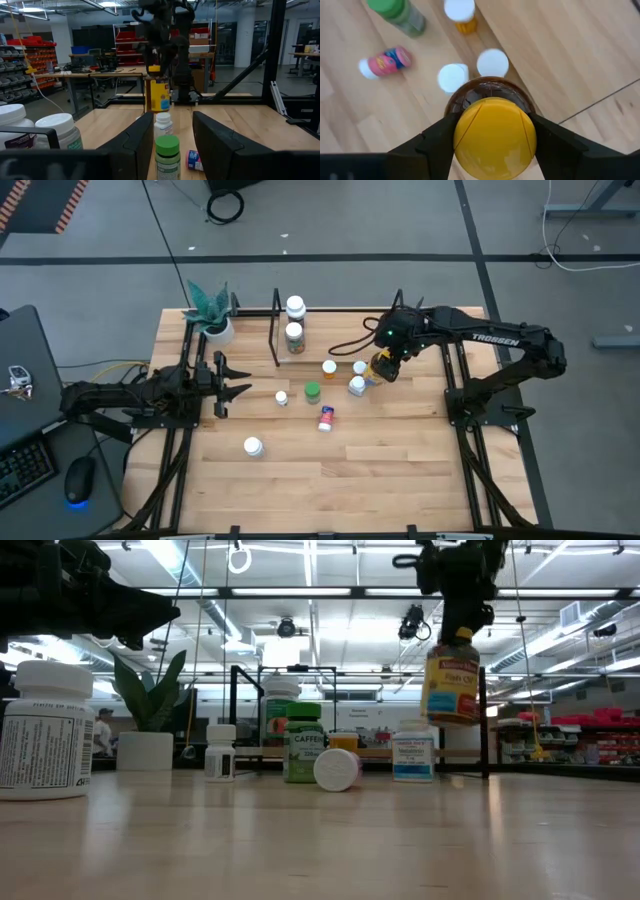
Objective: Pick and place medicine bottles onto shelf by color
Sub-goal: Put the yellow pill bottle on the shelf
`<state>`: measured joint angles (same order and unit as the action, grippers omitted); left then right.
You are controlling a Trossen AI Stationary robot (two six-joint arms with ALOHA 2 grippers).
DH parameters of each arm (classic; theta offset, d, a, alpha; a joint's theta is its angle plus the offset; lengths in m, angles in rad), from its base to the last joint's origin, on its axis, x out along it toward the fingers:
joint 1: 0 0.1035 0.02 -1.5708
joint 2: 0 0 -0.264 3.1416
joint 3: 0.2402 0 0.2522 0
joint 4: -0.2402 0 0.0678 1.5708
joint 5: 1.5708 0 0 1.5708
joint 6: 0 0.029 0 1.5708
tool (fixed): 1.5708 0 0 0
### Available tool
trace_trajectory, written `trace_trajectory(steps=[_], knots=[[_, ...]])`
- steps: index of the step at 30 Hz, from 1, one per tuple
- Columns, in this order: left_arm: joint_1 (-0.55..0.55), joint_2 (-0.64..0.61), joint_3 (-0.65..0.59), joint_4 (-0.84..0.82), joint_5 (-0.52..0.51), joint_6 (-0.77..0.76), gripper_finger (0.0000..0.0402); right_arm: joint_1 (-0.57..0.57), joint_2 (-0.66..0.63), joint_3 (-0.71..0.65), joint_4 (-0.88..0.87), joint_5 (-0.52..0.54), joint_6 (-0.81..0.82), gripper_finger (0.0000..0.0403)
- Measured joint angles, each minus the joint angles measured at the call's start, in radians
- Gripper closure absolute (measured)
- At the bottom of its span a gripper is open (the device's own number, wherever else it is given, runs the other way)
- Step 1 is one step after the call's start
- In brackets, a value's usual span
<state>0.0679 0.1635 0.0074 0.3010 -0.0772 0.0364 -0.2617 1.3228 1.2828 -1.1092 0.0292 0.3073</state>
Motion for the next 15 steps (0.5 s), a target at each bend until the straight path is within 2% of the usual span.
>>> trace_trajectory(steps=[9, 15], knots=[[0.000, 0.000, 0.000, 0.000, 0.000, 0.000, 0.0256, -0.014, 0.015, 0.112, -0.023, 0.058, -0.021, 0.0163], [0.000, 0.000, 0.000, 0.000, 0.000, 0.000, 0.0262, -0.070, 0.091, 0.194, -0.031, 0.059, -0.137, 0.0163]])
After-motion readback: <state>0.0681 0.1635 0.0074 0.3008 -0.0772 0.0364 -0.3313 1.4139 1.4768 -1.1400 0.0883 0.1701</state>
